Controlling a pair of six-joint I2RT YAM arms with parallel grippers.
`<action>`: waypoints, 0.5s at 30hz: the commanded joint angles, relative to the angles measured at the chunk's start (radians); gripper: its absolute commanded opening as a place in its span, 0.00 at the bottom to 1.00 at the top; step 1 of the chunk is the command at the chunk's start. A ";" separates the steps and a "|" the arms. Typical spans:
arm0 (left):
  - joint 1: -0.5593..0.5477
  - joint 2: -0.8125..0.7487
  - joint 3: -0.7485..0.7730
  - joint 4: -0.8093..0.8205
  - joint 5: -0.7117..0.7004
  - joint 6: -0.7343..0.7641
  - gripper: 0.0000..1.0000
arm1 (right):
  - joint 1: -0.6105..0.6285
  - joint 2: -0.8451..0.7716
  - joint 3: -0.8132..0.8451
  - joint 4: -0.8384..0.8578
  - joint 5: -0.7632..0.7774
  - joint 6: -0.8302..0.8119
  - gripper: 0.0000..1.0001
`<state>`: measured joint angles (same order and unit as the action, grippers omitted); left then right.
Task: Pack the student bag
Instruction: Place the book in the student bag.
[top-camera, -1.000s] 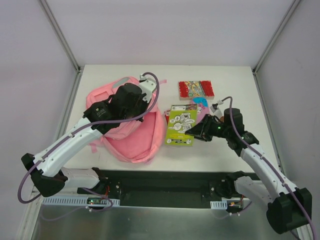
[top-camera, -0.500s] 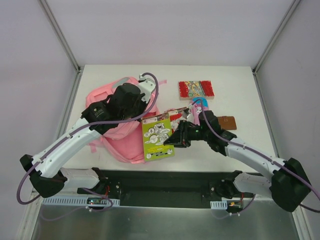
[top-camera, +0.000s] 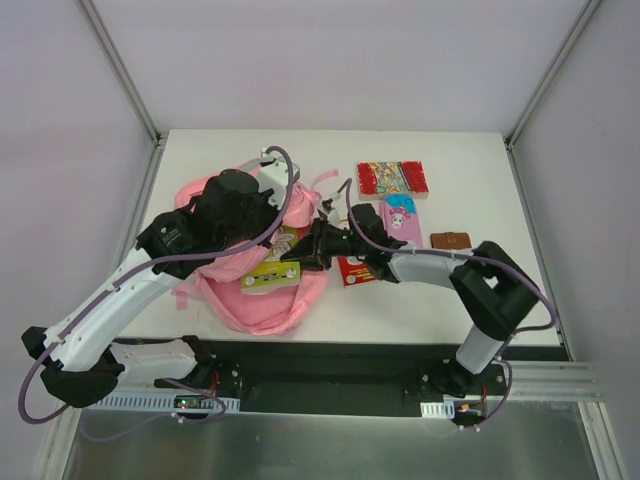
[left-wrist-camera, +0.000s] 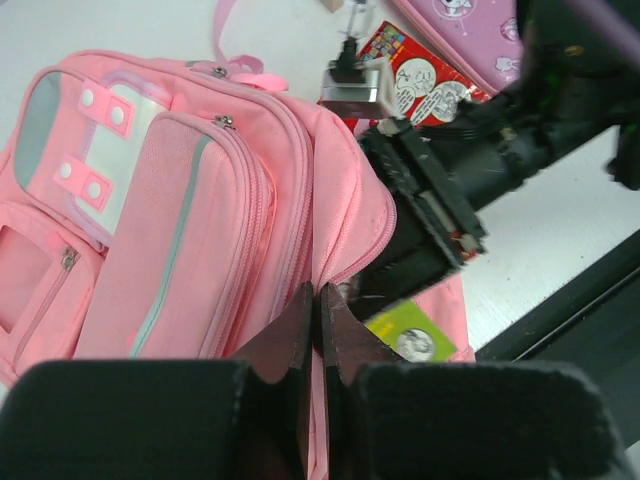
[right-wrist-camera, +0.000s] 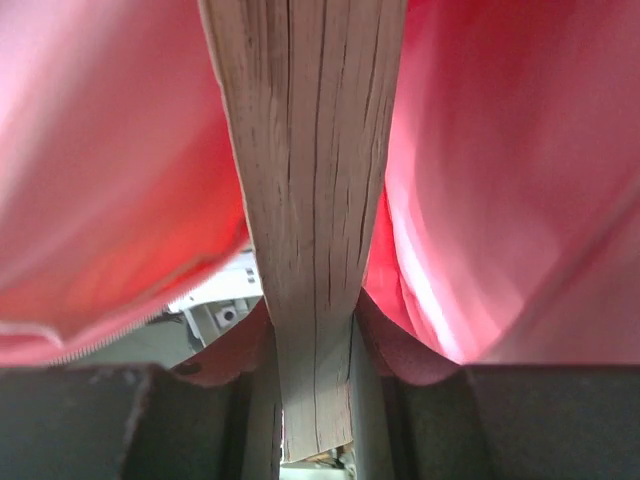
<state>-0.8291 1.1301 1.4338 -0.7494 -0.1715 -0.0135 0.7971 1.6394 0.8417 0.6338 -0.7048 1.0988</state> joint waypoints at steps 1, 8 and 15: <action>0.004 -0.062 0.071 0.087 0.018 0.004 0.00 | 0.017 0.094 0.123 0.333 -0.019 0.159 0.01; 0.004 -0.076 0.059 0.088 0.049 0.060 0.00 | 0.059 0.186 0.275 0.012 0.007 0.010 0.01; 0.004 -0.101 0.050 0.102 0.113 0.089 0.00 | 0.067 0.273 0.421 -0.135 0.054 -0.027 0.04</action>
<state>-0.8288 1.0889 1.4376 -0.7563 -0.1326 0.0467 0.8524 1.8904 1.1469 0.5213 -0.6640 1.1229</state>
